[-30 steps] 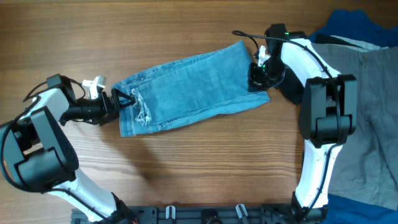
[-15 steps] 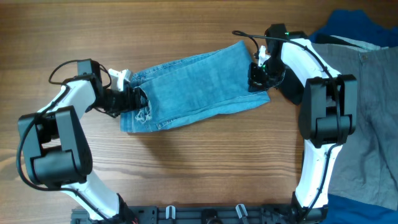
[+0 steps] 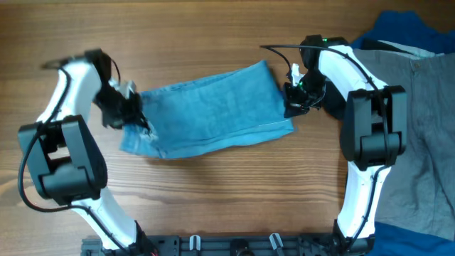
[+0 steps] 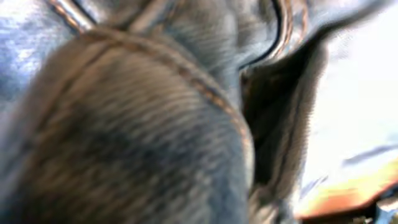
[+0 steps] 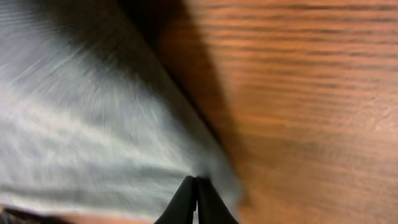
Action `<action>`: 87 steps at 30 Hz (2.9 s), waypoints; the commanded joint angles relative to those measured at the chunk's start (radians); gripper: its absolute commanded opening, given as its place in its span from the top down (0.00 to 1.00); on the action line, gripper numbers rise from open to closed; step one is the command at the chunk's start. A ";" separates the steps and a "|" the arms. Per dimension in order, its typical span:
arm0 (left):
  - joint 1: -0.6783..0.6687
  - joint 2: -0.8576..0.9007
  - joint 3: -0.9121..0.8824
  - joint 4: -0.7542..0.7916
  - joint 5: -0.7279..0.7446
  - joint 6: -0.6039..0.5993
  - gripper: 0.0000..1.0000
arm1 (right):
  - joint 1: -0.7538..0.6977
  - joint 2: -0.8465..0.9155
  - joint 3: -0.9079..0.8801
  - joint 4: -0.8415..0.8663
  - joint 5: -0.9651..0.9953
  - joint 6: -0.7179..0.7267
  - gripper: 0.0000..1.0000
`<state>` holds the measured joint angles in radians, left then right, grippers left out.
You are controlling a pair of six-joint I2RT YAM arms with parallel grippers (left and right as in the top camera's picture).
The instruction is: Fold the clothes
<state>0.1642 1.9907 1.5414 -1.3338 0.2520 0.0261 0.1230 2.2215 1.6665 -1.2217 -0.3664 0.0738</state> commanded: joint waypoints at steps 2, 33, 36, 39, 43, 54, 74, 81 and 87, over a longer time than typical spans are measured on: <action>-0.078 -0.018 0.243 -0.086 0.005 -0.010 0.75 | 0.014 -0.137 -0.001 0.041 -0.288 -0.177 0.96; -0.355 -0.080 0.492 -0.172 -0.085 -0.121 0.46 | 0.383 -0.006 -0.122 0.691 -0.385 0.397 0.96; -0.323 -0.079 0.484 -0.200 -0.179 -0.121 0.22 | 0.278 -0.085 -0.122 0.604 -0.368 0.337 0.96; -0.259 -0.079 0.438 -0.193 -0.173 -0.121 0.09 | 0.180 -0.178 -0.122 0.503 -0.367 0.179 0.95; -0.167 -0.079 0.285 -0.130 -0.085 -0.065 0.00 | 0.117 -0.229 -0.122 0.402 -0.294 0.136 0.92; 0.069 -0.079 -0.256 0.247 0.038 0.028 0.00 | 0.116 -0.148 -0.177 0.309 0.022 0.166 0.88; 0.051 -0.046 -0.569 0.684 0.197 0.064 0.87 | 0.113 -0.109 -0.219 0.338 0.023 0.173 0.96; 0.100 -0.053 -0.196 0.187 -0.109 0.009 0.96 | 0.095 -0.188 -0.192 0.248 0.071 0.165 0.96; 0.067 -0.053 0.413 -0.235 -0.098 -0.012 0.96 | 0.082 -0.256 -0.192 0.245 0.071 0.165 0.96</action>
<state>0.2638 1.9583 1.6756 -1.4734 0.1898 0.0391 0.2070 2.0064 1.4517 -0.9802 -0.3126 0.2440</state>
